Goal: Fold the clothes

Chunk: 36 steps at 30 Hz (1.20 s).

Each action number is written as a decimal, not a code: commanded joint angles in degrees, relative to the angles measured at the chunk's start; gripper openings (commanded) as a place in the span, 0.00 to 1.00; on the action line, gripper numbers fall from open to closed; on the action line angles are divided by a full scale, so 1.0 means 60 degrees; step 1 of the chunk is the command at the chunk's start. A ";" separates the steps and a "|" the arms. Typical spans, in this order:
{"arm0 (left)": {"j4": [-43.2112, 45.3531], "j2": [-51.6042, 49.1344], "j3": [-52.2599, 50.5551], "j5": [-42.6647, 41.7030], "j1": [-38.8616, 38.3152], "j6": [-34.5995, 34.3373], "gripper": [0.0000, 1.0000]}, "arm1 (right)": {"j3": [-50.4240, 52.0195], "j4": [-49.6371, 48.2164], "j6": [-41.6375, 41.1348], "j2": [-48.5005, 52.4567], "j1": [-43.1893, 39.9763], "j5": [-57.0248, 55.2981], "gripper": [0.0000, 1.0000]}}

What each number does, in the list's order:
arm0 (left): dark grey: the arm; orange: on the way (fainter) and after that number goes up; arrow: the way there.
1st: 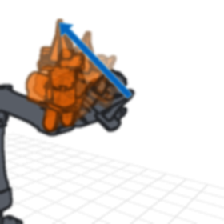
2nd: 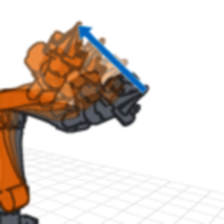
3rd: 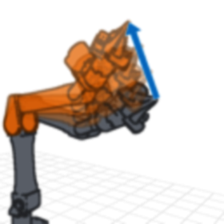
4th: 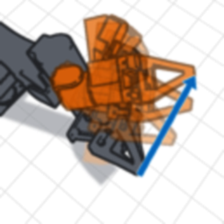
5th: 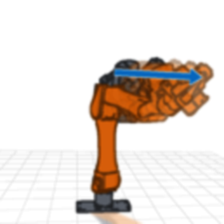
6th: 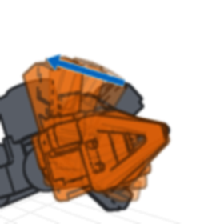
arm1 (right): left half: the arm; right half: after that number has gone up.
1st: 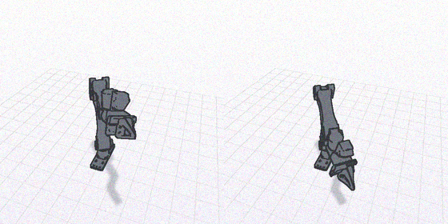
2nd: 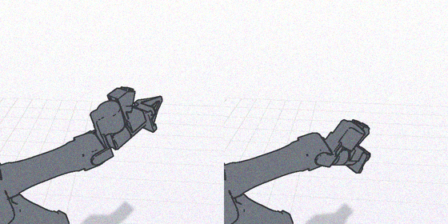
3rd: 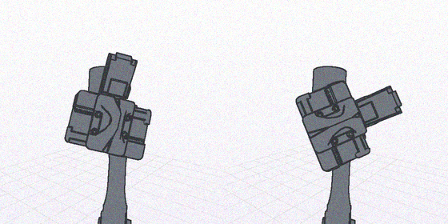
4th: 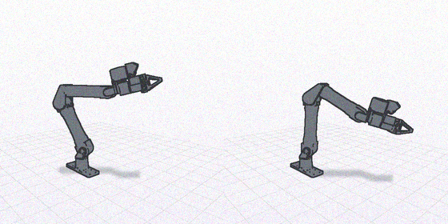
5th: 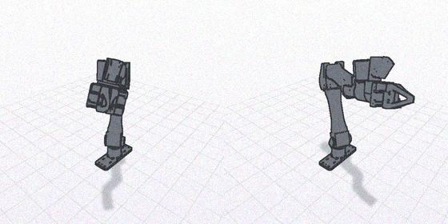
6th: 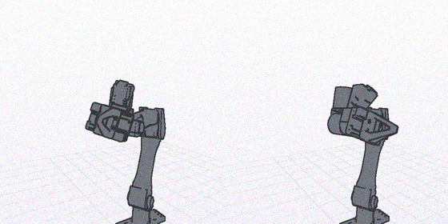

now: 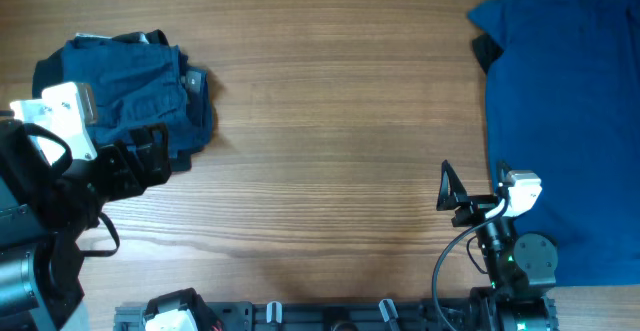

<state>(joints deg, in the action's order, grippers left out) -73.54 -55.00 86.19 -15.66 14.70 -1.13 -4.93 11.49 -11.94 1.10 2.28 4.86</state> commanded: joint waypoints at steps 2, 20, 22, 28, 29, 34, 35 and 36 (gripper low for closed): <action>0.0029 0.0025 -0.0036 0.0055 -0.0047 0.0120 1.00 | 0.0029 -0.0058 -0.0109 -0.0113 -0.0047 -0.0069 0.99; 0.5887 0.2612 -0.5122 -0.0678 -0.1220 0.0076 1.00 | 0.0029 -0.0058 -0.0109 -0.0113 -0.0047 -0.0069 1.00; 0.6787 0.3220 -0.6226 -0.0710 -0.1308 0.0076 1.00 | 0.0029 -0.0058 -0.0109 -0.0113 -0.0047 -0.0066 0.99; 0.7726 0.5603 -0.8878 -0.0623 -0.1344 -0.0160 1.00 | 0.0029 -0.0058 -0.0109 -0.0113 -0.0047 -0.0069 1.00; 0.7861 0.6084 -0.9245 -0.0583 -0.1344 -0.0164 0.99 | 0.0029 -0.0058 -0.0109 -0.0113 -0.0047 -0.0066 1.00; 0.8262 0.8426 -1.0823 -0.0561 -0.1388 -0.0168 1.00 | 0.0029 -0.0058 -0.0106 -0.0113 -0.0047 -0.0066 0.99; 0.8320 0.8874 -1.1173 -0.0557 -0.1446 -0.0164 1.00 | 0.0029 -0.0058 -0.0109 -0.0113 -0.0047 -0.0066 1.00; 0.8459 0.9191 -1.1486 -0.0561 -0.1494 -0.0164 1.00 | 0.0029 -0.0058 -0.0106 -0.0113 -0.0047 -0.0069 1.00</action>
<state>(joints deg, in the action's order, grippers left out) -24.05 -5.87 22.52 -19.16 6.81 -1.78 -4.89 11.44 -11.97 1.10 2.28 4.86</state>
